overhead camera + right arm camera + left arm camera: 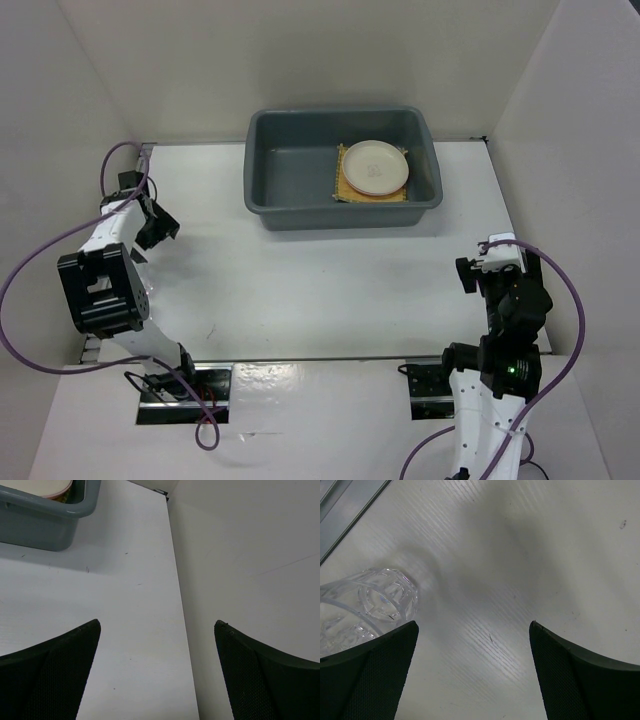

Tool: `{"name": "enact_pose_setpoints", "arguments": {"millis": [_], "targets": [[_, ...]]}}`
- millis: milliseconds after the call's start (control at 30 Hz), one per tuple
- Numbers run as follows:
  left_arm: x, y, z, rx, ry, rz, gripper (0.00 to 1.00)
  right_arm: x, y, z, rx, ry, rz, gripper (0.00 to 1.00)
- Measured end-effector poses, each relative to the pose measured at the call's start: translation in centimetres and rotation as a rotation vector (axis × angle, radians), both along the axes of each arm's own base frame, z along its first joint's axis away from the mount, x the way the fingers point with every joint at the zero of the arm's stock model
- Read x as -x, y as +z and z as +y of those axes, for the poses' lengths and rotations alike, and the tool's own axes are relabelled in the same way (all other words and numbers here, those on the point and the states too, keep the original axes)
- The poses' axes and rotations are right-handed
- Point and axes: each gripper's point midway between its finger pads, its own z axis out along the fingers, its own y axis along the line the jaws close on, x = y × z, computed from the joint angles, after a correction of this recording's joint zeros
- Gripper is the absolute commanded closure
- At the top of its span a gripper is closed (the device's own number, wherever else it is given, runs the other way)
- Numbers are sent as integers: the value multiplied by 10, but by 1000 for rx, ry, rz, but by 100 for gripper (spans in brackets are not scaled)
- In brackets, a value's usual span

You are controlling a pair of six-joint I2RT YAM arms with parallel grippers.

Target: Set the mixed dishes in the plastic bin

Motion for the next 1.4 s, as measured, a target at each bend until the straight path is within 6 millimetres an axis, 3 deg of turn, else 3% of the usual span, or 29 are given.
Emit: {"name": "enact_pose_setpoints", "arguments": {"millis": [167, 300, 367, 467, 567, 633, 833, 1033, 1400], "targets": [[2, -9, 3, -13, 4, 24, 10, 0, 0, -1, 7, -4, 1, 1], [-3, 0, -2, -23, -23, -8, 10, 0, 0, -1, 7, -4, 1, 1], [-7, 16, -7, -69, -44, -44, 8, 0, 0, -1, 7, -4, 1, 1], [-10, 56, -12, -151, -53, -145, 6, 0, 0, -1, 8, -5, 2, 1], [-3, 89, 0, -222, 4, -238, 6, 0, 0, -1, 8, -6, 1, 1], [8, 94, 10, -262, 49, -250, 6, 0, 0, -2, 8, -6, 2, 1], [28, 78, 21, -308, 104, -181, 1, 0, 0, -2, 8, -6, 2, 1], [33, 69, 26, -328, 140, -145, 0, 0, 0, -2, 8, -6, 2, 1], [34, 3, 25, -213, 129, 41, 1, 0, 0, -2, 8, -6, 2, 1]]}}
